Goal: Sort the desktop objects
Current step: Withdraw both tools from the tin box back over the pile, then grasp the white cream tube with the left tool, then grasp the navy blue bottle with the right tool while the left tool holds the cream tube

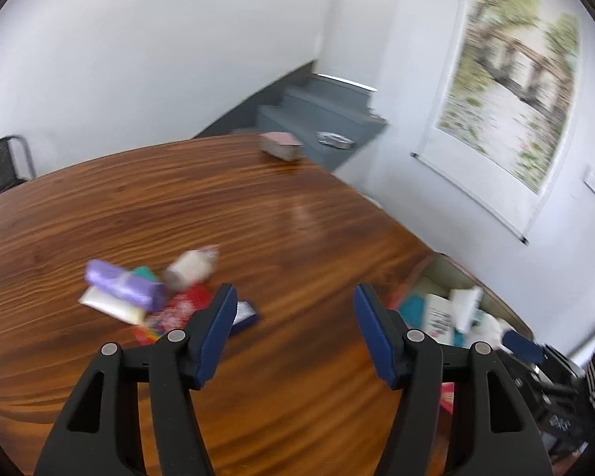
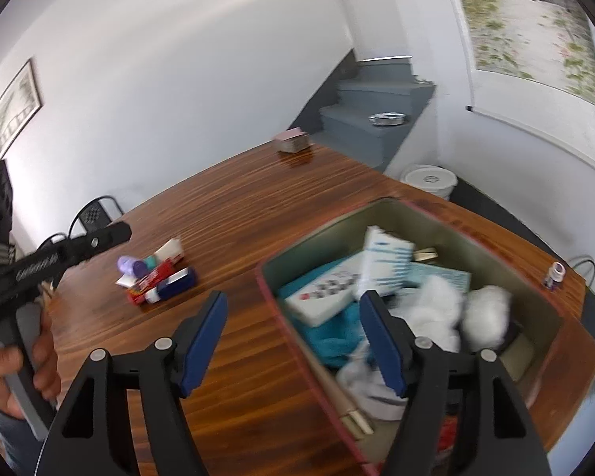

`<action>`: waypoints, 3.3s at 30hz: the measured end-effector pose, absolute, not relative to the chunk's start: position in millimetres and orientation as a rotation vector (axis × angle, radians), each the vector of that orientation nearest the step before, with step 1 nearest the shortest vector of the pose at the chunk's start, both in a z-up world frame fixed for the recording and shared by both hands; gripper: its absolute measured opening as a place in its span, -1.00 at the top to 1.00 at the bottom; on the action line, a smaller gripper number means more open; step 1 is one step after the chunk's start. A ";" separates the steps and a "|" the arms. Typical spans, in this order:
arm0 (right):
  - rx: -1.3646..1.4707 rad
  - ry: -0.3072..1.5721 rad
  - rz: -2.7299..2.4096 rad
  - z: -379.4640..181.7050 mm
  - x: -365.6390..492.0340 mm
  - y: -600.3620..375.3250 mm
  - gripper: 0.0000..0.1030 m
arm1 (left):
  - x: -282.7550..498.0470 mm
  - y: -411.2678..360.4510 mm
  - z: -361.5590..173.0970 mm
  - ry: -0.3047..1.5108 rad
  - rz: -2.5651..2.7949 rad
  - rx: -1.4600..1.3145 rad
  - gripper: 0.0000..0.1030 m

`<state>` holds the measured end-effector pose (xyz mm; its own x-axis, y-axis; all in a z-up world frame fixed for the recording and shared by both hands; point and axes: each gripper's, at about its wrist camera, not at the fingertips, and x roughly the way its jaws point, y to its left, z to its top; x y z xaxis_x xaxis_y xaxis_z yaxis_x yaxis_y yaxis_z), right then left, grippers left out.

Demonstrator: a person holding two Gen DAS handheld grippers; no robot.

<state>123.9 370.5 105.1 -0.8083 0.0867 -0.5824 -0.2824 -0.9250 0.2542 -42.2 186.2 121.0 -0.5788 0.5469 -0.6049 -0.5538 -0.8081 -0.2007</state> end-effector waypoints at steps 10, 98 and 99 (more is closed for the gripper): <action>-0.976 0.460 2.838 92.9 99.2 328.4 -0.48 | -107.2 128.5 76.0 -0.175 2.476 -1.178 -0.26; -1.323 0.261 2.915 25.7 -41.7 252.4 -0.59 | -154.4 61.5 27.1 -0.205 2.627 -1.294 0.48; -1.332 0.246 2.917 25.7 -47.1 250.6 -0.60 | -153.9 59.6 29.9 -0.211 2.632 -1.285 0.48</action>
<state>-47.1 250.6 25.7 -0.6547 -0.1304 -0.7445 0.0039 -0.9856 0.1692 -153.9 59.6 29.9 -0.6001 0.2448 -0.7615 -0.1202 -0.9688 -0.2168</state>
